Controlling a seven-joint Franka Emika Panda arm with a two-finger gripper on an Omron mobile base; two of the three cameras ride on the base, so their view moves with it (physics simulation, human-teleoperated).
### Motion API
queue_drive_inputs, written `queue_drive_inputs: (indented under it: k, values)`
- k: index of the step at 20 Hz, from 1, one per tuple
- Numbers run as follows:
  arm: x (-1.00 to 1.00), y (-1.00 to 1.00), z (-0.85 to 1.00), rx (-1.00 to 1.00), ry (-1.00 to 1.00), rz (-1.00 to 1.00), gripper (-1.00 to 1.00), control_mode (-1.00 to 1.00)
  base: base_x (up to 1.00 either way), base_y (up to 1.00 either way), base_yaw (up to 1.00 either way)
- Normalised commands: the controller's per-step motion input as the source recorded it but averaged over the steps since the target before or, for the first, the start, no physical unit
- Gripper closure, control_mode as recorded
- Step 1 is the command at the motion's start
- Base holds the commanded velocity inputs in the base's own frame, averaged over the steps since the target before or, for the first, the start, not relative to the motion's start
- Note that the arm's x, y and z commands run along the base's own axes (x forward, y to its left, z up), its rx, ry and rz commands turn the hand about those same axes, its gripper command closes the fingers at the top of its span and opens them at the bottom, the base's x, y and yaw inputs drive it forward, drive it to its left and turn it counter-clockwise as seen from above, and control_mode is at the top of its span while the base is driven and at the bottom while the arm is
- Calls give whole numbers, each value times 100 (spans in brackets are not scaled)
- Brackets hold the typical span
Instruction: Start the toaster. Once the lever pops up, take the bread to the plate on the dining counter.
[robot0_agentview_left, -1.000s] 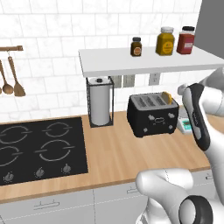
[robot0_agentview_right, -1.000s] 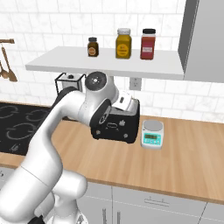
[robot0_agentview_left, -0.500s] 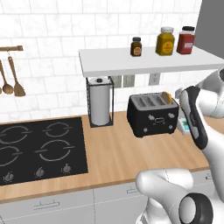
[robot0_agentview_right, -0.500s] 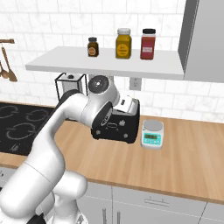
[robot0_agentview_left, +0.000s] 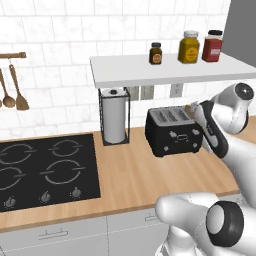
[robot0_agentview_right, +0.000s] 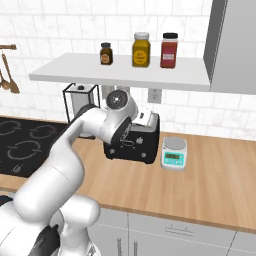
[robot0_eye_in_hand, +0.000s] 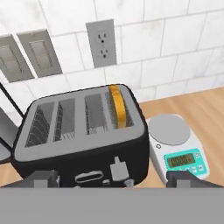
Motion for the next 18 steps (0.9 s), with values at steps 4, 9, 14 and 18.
queue_drive_inputs:
  k: [4,9,14,18]
  values:
    - [48,-8,-12,0,7,0,-100,-100,0,0,0]
    - [38,-3,-41,0,5,0,-100,-100,0,0,0]
    - [30,-9,-27,0,0,0,-100,-100,0,0,0]
    - [16,-21,-21,0,0,2,-100,-100,0,0,0]
